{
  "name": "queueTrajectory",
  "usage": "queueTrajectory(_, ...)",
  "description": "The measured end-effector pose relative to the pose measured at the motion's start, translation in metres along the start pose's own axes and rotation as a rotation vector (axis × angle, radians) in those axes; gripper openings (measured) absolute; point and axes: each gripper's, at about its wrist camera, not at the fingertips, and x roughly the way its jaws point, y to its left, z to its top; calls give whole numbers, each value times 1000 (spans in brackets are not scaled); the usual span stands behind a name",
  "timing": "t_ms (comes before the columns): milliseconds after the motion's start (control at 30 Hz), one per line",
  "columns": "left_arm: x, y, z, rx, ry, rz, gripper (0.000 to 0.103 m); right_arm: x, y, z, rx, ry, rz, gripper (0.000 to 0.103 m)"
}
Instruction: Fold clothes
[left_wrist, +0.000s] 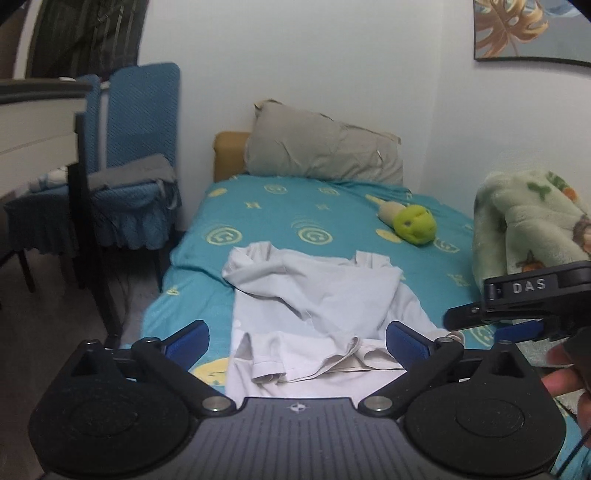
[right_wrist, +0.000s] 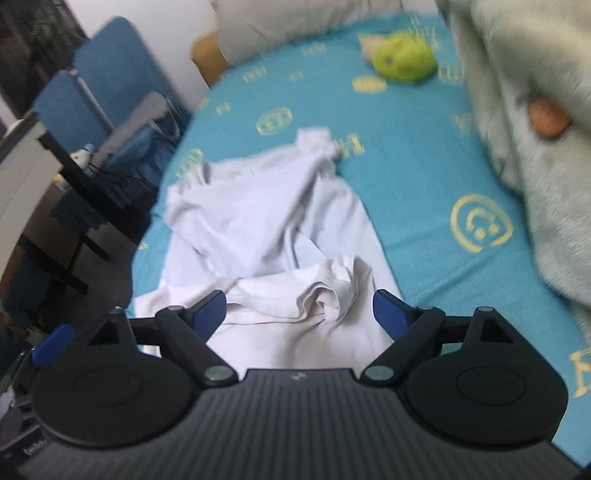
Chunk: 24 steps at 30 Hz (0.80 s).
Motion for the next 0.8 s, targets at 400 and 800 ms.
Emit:
queueTrajectory(400, -78, 11, -22, -35, -10, 46, 103, -79, 14, -39, -86, -176, 21, 88)
queueTrajectory(800, -21, 66, -71, -531, 490, -131, 99, -72, -14, -46, 104, -100, -9, 88)
